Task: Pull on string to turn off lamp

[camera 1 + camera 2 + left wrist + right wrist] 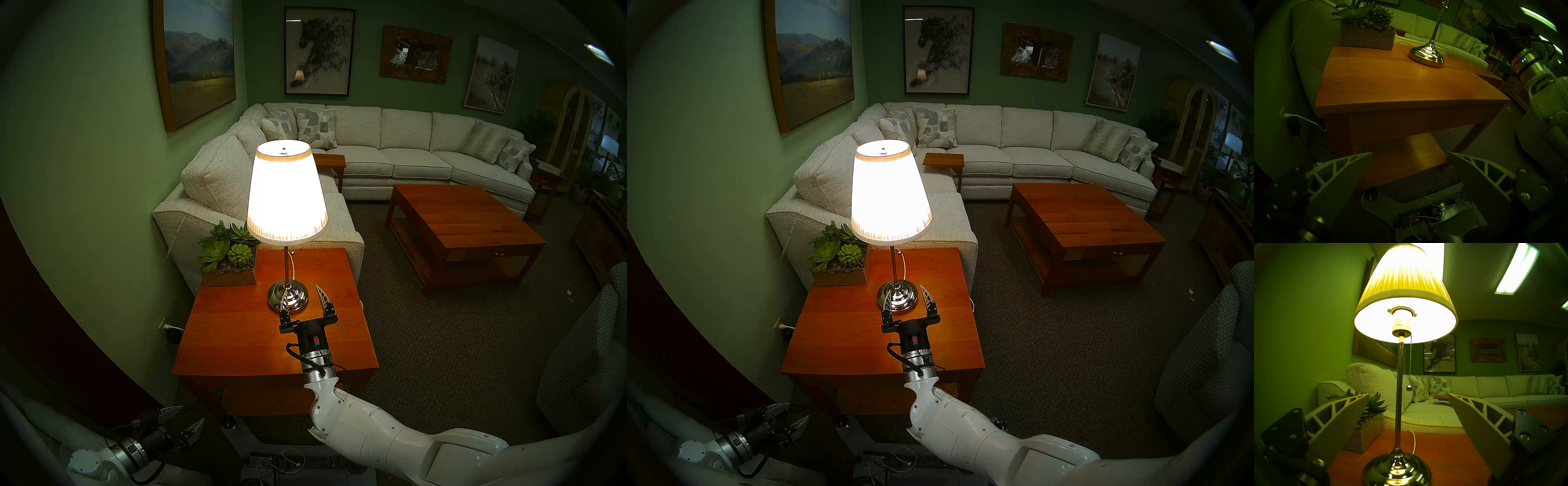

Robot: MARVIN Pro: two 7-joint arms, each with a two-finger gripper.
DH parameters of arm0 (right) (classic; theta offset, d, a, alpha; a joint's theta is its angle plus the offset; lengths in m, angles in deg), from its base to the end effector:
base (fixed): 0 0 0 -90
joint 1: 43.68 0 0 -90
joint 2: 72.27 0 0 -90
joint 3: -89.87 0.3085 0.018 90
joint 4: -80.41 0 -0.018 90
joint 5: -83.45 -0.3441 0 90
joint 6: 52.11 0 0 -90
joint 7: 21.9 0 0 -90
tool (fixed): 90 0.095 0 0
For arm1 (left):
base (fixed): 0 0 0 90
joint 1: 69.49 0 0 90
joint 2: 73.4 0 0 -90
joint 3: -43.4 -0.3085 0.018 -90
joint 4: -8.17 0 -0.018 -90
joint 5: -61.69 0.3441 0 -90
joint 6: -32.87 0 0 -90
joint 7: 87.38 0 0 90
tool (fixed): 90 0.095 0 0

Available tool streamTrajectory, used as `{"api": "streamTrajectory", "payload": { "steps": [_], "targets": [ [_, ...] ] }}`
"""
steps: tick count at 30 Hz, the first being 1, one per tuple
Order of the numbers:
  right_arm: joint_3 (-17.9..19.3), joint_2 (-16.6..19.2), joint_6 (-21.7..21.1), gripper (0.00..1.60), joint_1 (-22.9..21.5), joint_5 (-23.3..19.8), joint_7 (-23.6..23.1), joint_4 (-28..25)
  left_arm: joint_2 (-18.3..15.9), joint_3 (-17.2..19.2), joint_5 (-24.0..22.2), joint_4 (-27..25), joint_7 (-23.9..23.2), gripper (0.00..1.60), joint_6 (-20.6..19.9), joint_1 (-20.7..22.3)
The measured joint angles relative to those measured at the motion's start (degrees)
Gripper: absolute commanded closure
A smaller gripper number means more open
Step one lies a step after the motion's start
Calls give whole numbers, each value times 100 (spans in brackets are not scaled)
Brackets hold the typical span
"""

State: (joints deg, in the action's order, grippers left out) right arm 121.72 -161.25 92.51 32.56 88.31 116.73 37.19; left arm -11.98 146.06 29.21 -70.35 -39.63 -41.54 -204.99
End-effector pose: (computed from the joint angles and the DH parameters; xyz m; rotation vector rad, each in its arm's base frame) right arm 0.3463 0.2156 -0.4948 -1.6705 -0.2156 -2.4231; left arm 0.0921 0.2166 -0.5084 2.4082 -0.2661 1.3073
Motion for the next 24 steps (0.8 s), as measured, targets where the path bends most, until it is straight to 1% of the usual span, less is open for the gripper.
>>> {"api": "streamTrajectory", "payload": {
  "steps": [4,10,16,20,24],
  "targets": [
    [8,-4,2,0,0,2,-3,25,0,-1,0,1,0,0,0,0],
    [46,-107,4,0,-94,19,8,453,0,-3,-1,5,0,0,0,0],
    [136,-196,3,0,-325,-8,-135,776,-1,-6,-1,14,0,0,0,0],
    [201,-230,3,0,-461,-40,-232,868,-1,-7,-1,17,0,0,0,1],
    [326,-290,3,0,-667,-173,-433,999,-1,-10,-1,23,0,0,0,2]
  ]
}}
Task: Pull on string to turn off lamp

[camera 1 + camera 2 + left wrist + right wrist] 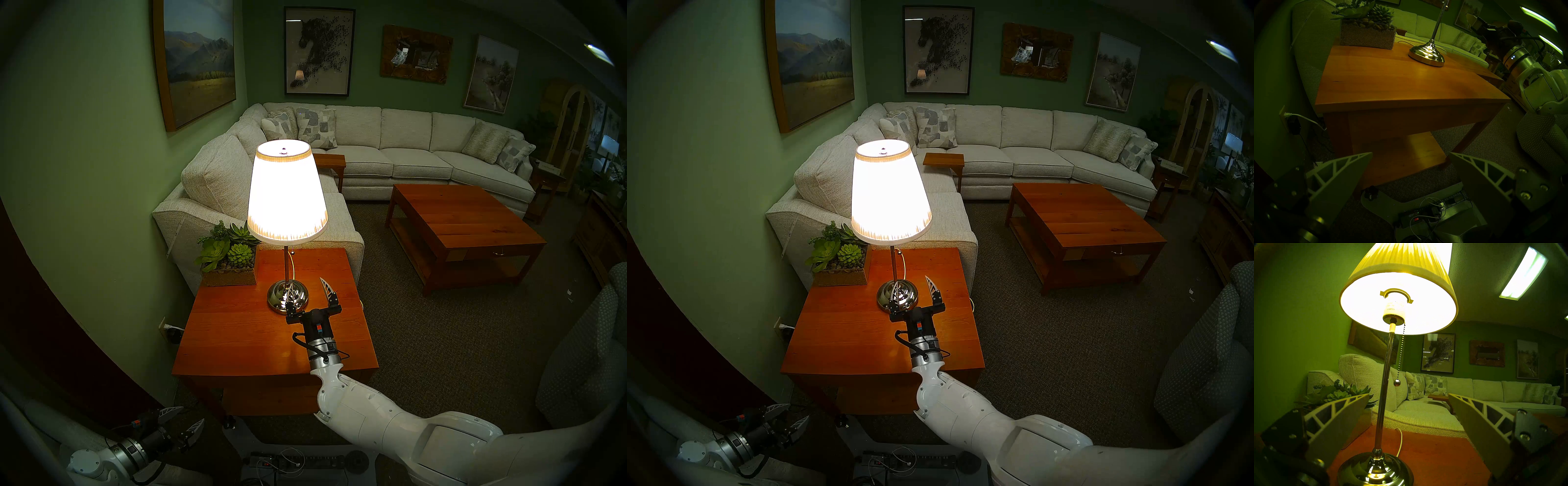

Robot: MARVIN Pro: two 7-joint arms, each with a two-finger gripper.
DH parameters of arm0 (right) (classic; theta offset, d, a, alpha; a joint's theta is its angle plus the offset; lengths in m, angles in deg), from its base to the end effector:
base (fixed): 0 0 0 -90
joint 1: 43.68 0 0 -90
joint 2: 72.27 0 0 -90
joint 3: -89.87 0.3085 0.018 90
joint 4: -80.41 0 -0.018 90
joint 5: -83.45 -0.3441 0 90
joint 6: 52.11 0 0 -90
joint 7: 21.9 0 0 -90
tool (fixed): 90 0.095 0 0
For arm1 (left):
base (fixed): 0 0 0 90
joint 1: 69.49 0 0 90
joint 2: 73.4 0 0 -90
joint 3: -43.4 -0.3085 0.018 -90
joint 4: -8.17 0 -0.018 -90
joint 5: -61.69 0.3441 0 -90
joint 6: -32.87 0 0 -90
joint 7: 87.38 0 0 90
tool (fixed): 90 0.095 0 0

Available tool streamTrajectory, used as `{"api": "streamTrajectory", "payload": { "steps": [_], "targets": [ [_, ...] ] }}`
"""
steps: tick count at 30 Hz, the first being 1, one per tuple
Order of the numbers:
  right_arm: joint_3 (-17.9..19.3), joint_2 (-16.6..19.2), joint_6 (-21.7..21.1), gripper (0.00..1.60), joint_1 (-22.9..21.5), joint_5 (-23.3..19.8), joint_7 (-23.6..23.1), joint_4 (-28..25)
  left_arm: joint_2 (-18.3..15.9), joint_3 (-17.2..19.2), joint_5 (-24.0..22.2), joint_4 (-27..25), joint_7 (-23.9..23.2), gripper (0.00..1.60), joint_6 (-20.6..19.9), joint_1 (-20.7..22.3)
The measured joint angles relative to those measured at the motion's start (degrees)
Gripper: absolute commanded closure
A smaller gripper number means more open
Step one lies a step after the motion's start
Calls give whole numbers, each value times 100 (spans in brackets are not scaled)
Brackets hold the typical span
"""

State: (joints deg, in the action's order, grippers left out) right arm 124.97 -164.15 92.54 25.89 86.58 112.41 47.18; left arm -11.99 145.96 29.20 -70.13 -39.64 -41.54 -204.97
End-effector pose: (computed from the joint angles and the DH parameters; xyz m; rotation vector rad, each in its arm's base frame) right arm 0.3995 0.1981 -0.4921 -1.7124 -0.2987 -2.4738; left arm 0.0910 0.2167 -0.5095 2.4103 -0.2640 1.3028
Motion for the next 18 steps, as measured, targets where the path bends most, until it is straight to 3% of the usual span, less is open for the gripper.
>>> {"api": "streamTrajectory", "payload": {
  "steps": [18],
  "targets": [
    [321,-267,0,0,-723,-586,-928,764,-1,-4,0,9,-1,0,0,7]
  ]
}}
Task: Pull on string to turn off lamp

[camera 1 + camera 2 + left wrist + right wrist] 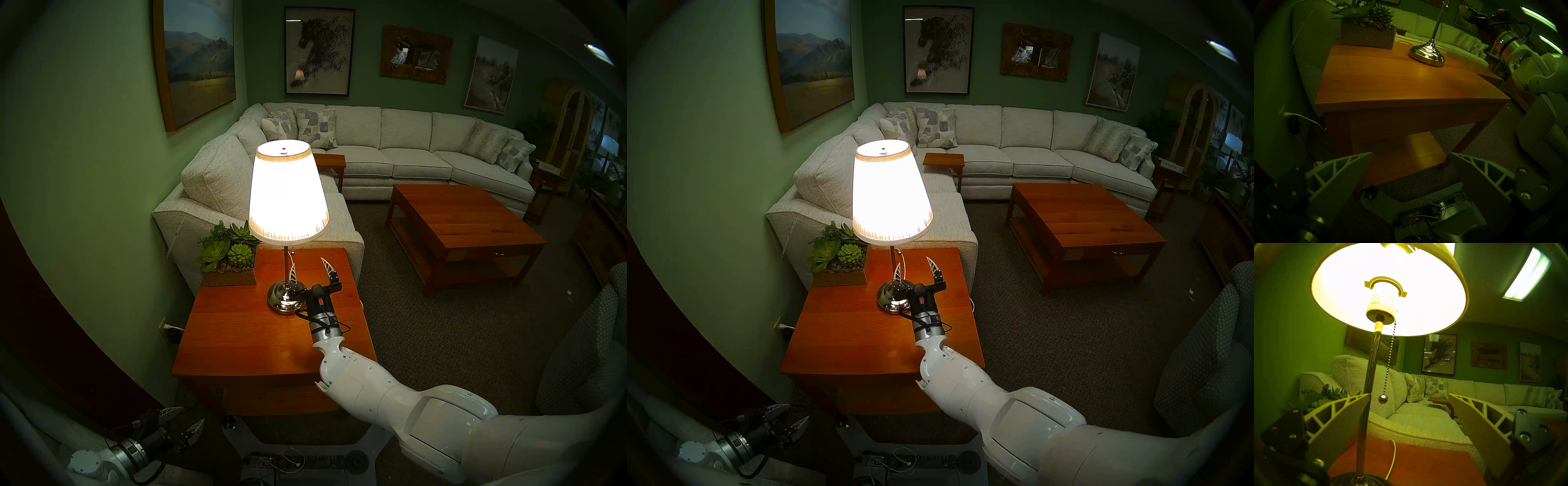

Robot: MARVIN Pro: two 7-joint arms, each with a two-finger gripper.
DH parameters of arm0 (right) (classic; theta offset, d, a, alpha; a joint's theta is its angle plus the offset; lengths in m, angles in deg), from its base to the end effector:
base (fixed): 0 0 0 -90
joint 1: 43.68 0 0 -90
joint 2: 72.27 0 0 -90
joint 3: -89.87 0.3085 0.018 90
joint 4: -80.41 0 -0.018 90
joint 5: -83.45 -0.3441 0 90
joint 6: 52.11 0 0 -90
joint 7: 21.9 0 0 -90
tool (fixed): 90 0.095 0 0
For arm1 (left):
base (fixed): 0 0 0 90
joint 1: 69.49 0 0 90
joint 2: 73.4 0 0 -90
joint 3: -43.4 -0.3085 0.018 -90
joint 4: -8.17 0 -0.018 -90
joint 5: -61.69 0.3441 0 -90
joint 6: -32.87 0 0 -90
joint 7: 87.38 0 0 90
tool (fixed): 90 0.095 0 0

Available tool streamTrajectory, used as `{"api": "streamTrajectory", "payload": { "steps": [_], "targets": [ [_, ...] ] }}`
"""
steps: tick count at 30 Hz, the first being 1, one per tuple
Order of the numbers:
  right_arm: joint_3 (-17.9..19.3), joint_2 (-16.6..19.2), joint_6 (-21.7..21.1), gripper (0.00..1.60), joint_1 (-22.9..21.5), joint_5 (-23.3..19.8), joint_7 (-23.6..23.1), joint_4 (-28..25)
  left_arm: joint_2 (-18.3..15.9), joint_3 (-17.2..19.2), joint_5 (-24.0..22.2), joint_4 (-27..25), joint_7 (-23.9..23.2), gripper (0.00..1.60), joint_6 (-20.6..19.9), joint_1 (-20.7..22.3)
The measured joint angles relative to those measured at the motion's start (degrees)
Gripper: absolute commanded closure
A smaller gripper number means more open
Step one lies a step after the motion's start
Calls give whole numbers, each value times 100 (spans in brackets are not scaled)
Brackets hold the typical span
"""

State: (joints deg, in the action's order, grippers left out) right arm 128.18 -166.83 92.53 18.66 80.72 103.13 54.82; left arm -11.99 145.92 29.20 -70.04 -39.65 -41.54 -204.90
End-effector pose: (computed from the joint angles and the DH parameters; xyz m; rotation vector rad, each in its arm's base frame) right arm 0.4547 0.1911 -0.4704 -1.7229 -0.3449 -2.4661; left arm 0.0911 0.2167 -0.5099 2.4104 -0.2635 1.3023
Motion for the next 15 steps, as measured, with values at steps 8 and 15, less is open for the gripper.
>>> {"api": "streamTrajectory", "payload": {
  "steps": [8,15],
  "targets": [
    [136,-70,-1,0,-252,-287,-450,230,-1,-1,0,2,0,0,0,4],
    [260,-79,-2,0,-487,-567,-902,314,-1,-2,0,3,0,0,0,6]
  ]
}}
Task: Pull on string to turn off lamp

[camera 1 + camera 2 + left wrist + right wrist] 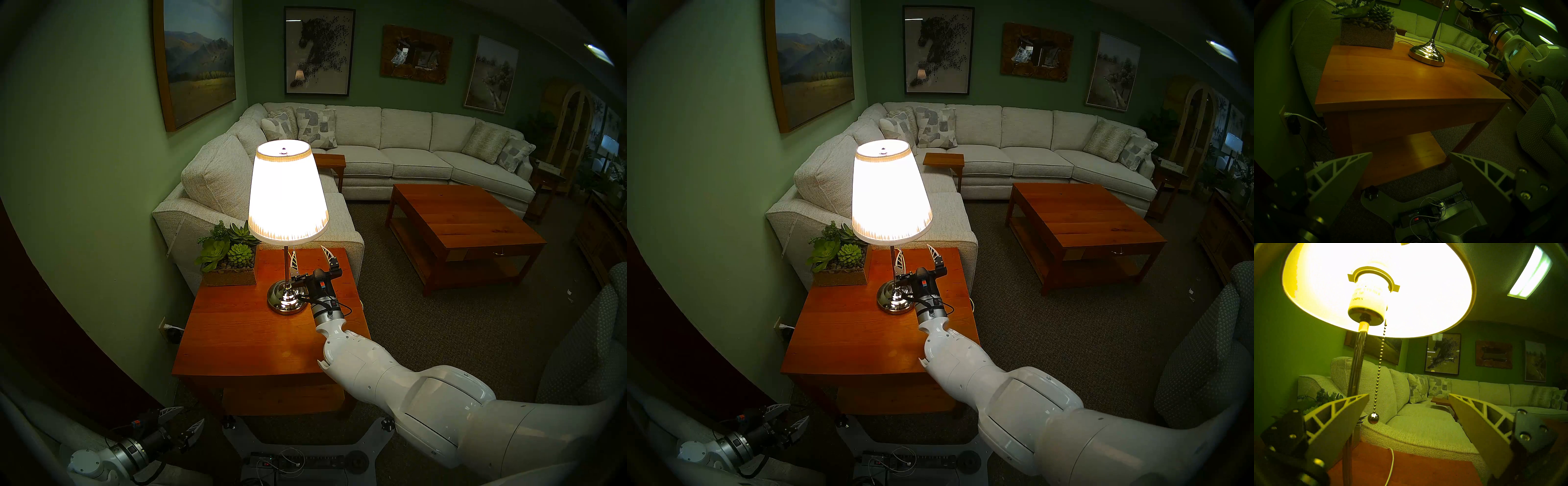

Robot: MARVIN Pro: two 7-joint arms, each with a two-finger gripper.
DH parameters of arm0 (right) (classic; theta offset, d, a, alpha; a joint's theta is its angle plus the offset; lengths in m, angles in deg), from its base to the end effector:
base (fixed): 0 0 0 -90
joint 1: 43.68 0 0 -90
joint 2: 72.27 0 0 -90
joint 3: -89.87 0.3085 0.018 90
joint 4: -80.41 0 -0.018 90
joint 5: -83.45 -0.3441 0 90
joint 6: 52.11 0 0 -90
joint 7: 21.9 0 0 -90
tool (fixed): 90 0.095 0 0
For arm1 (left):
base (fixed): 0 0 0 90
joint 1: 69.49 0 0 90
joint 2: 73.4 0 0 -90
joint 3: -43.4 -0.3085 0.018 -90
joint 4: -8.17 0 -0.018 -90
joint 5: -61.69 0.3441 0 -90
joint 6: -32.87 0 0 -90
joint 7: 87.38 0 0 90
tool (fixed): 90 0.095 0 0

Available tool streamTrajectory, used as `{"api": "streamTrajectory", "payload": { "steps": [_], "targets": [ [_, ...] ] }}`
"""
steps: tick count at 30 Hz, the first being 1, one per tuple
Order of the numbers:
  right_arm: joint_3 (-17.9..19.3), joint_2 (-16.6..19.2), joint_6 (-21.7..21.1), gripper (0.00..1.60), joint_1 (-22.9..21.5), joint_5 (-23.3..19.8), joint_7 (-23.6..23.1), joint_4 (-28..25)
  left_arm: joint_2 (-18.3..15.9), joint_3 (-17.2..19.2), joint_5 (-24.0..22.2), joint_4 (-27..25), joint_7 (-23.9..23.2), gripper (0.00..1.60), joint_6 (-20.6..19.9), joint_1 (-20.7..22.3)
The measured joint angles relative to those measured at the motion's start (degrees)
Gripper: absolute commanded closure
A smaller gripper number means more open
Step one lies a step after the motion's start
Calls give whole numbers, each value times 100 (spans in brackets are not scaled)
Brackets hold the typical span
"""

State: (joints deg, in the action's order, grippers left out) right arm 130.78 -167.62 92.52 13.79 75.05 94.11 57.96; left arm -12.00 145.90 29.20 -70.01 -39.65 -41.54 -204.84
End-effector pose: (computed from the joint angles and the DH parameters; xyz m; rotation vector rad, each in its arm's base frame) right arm 0.4930 0.1853 -0.4454 -1.6964 -0.3618 -2.4435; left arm 0.0914 0.2167 -0.5099 2.4101 -0.2637 1.3028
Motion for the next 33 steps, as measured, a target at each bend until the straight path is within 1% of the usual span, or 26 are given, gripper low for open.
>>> {"api": "streamTrajectory", "payload": {
  "steps": [2,4,6,7,9,13,22,33],
  "targets": [
    [31,-5,0,0,-44,-82,-133,29,0,0,0,0,0,0,0,0],
    [82,-26,0,0,-101,-237,-385,99,0,0,0,0,0,0,0,0],
    [99,-35,-1,0,-114,-290,-470,121,0,0,0,0,0,0,0,0],
    [133,-55,-2,0,-137,-395,-641,168,0,0,0,0,0,0,0,0],
    [150,-67,-2,0,-148,-449,-727,194,0,0,0,0,0,0,0,0],
    [220,-112,-3,0,-188,-643,-1045,299,0,0,-1,0,0,0,0,0],
    [362,-147,-5,0,-331,-924,-1525,450,0,0,-1,-1,0,0,0,1],
    [505,-224,-5,0,-489,-1192,-1955,658,0,0,0,-1,0,0,0,1]
  ]
}}
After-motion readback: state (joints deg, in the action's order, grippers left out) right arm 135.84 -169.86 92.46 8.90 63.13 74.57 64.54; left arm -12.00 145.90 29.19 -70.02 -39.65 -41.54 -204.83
